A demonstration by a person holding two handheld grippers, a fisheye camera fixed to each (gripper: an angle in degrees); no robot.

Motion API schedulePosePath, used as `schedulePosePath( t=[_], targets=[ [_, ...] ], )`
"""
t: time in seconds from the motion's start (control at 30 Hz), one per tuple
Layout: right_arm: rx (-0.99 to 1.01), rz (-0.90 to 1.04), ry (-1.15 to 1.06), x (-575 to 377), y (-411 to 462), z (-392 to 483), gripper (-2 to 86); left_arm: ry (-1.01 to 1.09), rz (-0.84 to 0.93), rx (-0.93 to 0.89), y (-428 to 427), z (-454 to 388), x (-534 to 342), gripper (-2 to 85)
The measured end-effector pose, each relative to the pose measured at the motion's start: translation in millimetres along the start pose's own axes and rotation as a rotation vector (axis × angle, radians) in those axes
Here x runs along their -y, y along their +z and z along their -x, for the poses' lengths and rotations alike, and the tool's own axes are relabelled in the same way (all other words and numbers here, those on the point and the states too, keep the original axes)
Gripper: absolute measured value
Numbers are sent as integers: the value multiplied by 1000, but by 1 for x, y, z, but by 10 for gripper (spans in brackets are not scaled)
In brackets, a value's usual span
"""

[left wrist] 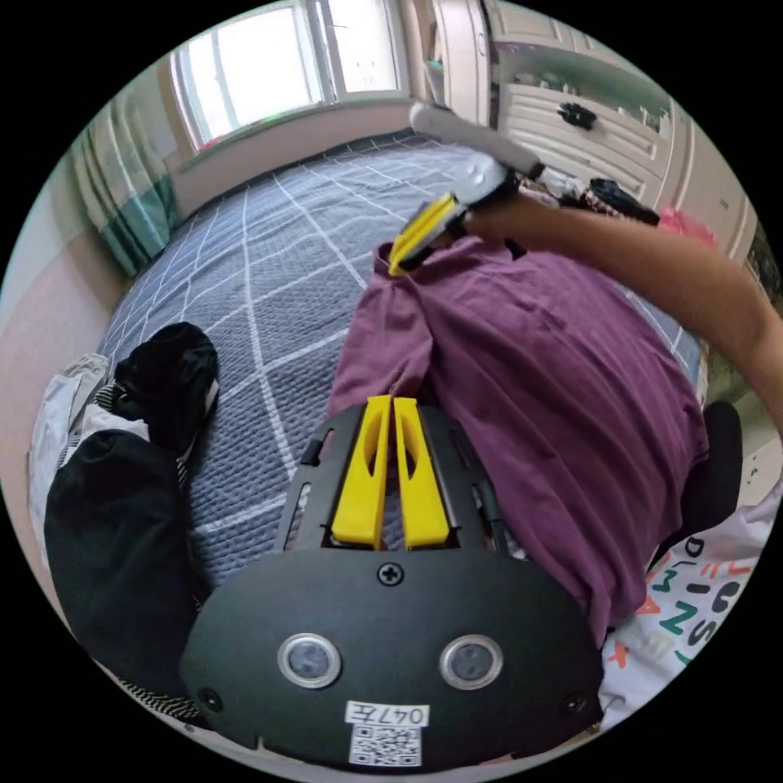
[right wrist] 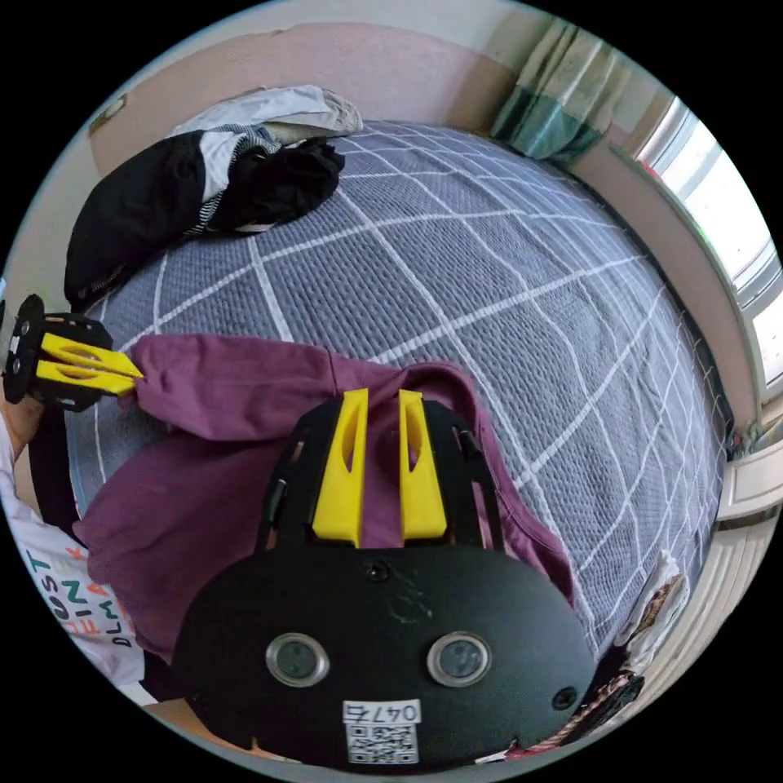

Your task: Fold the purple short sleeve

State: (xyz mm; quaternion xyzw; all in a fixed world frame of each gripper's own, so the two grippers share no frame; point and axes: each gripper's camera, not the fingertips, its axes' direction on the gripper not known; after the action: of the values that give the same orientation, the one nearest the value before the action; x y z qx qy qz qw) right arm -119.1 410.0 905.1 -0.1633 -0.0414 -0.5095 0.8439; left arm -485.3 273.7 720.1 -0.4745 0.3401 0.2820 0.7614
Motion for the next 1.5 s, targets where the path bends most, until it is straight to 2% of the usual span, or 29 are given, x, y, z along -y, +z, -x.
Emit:
schedulePosePath(
  t=[0.07, 0.17, 0.33, 0.43, 0.53, 0.6, 0.67, 0.73, 0.83, 0.9, 0.97, 1.13, 1.27, 1.33, 1.5],
  targets=[
    [60, 22, 19, 8, 11, -1, 1, -22, -24, 4, -9, 16, -2, -10],
    [13, -71, 32, 21, 0, 4, -3, -41, -23, 140, -18, 49, 2, -10],
    [39, -92, 116, 51, 3, -3, -1, -113, 61, 247, -14, 108, 17, -9],
    [75, -66, 155, 63, 25, 1, 5, -158, 134, 261, -2, 137, 22, -5],
    [130, -8, 148, 65, 47, 13, 26, -194, 272, 188, 24, 155, 16, 16],
    [149, -74, 152, 55, 36, 18, 63, -187, 320, 247, 35, 158, 4, 67],
    [167, -125, 159, 39, 10, 27, 126, -200, 306, 277, 28, 162, -5, 100],
    [98, -154, 161, 22, -18, 37, 126, -258, 254, 281, 8, 171, -15, 141],
    [42, -276, 84, -17, -75, 78, 99, -381, 76, 182, -50, 182, -48, 151],
    [26, -392, -28, -48, -112, 124, 84, -349, -23, 21, -94, 160, -88, 140],
    [54, -477, -144, -96, -150, 194, 88, -278, -29, -68, -118, 124, -124, 136],
    [202, -452, -237, -187, -184, 341, 108, -237, -82, -194, -155, 21, -243, 113],
    [142, -408, -362, -228, -191, 457, 121, -287, -11, -408, -147, -36, -324, 117],
    [109, -361, -456, -232, -185, 496, 126, -291, 18, -425, -145, -60, -350, 130],
    [-168, -213, -647, -236, -153, 569, 135, -222, 66, -289, -157, -121, -398, 140]
  ],
)
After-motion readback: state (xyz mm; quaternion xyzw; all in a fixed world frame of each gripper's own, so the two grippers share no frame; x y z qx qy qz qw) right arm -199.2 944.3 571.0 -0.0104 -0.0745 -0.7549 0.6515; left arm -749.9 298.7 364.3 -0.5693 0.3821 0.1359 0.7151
